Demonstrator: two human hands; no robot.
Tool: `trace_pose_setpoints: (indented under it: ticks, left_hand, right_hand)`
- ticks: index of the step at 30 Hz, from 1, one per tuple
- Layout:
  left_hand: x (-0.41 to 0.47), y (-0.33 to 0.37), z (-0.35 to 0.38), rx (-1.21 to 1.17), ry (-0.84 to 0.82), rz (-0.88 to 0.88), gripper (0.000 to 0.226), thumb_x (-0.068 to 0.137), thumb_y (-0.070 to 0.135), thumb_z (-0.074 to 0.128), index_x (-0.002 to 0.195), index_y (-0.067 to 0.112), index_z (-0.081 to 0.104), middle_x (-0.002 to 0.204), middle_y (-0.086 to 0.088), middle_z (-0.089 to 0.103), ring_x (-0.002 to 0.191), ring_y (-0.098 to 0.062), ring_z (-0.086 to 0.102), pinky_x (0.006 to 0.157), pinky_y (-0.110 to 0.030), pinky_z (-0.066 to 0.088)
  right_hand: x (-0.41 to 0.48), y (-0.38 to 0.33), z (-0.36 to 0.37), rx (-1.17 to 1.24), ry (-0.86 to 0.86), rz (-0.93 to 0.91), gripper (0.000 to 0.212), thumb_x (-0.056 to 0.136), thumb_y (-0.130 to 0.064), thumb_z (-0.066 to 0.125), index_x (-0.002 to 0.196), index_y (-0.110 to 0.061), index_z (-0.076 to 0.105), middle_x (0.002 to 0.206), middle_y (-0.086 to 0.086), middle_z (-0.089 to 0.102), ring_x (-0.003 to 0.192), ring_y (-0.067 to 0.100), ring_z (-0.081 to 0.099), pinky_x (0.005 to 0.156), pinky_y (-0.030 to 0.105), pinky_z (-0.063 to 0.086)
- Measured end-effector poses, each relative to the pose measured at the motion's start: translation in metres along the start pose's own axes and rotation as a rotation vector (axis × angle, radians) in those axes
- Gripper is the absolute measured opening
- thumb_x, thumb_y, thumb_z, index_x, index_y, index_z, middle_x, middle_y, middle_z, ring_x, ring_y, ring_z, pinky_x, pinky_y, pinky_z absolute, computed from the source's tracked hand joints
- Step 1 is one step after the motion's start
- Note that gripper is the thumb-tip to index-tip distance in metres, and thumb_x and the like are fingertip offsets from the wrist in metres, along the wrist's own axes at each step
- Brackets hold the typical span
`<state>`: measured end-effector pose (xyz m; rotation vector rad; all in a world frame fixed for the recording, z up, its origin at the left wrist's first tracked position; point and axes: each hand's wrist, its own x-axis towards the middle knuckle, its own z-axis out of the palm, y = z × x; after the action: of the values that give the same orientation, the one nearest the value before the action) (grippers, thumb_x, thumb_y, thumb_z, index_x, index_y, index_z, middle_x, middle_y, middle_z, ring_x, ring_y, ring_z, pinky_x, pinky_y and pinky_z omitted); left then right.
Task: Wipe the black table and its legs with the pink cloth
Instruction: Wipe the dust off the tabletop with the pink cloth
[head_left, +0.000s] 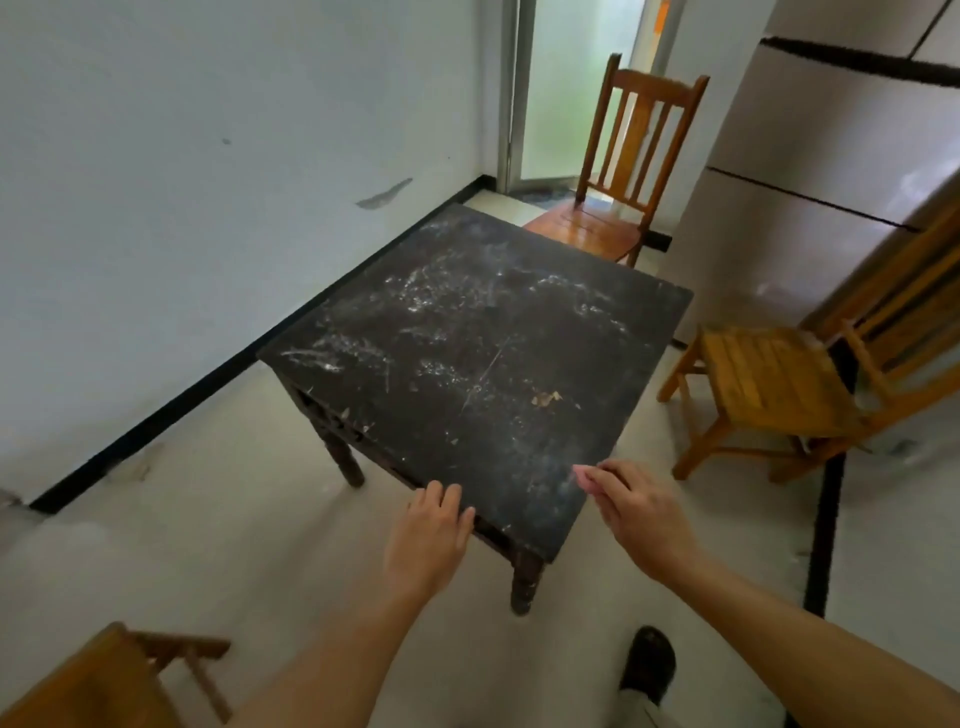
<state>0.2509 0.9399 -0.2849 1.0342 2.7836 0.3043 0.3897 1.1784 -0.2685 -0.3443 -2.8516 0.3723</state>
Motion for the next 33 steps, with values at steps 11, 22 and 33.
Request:
trace_pose_setpoints:
  ticks: [11, 22, 33]
  left_hand:
    - [0.060, 0.056, 0.078, -0.125, -0.070, -0.679, 0.046, 0.102, 0.043, 0.027, 0.140, 0.018, 0.036, 0.131, -0.003, 0.049, 0.116, -0.019, 0.050, 0.097, -0.031, 0.043]
    - [0.046, 0.118, 0.142, -0.562, -0.060, -1.083, 0.032, 0.101, 0.036, 0.037, 0.125, 0.018, 0.048, 0.105, -0.013, 0.067, 0.096, -0.036, 0.063, 0.080, -0.044, 0.051]
    - [0.002, 0.109, 0.124, -0.579, 0.071, -1.229, 0.038, 0.100, 0.034, 0.040, 0.133, 0.016, 0.047, 0.101, -0.011, 0.068, 0.094, -0.030, 0.063, 0.080, -0.039, 0.051]
  right_hand:
    - [0.125, 0.098, 0.071, 0.129, -0.451, -0.546, 0.047, 0.087, -0.019, 0.068, 0.131, -0.025, 0.054, 0.122, -0.002, 0.058, 0.106, 0.014, 0.059, 0.085, 0.025, 0.053]
    - [0.092, 0.106, 0.128, 0.295, -0.651, -1.304, 0.050, 0.074, -0.011, 0.072, 0.122, -0.020, 0.061, 0.116, -0.002, 0.057, 0.103, 0.020, 0.053, 0.073, 0.030, 0.052]
    - [0.148, 0.051, 0.127, 0.291, -0.637, -1.082, 0.022, 0.089, -0.026, 0.068, 0.110, -0.026, 0.064, 0.115, -0.003, 0.055, 0.103, 0.016, 0.052, 0.081, 0.032, 0.049]
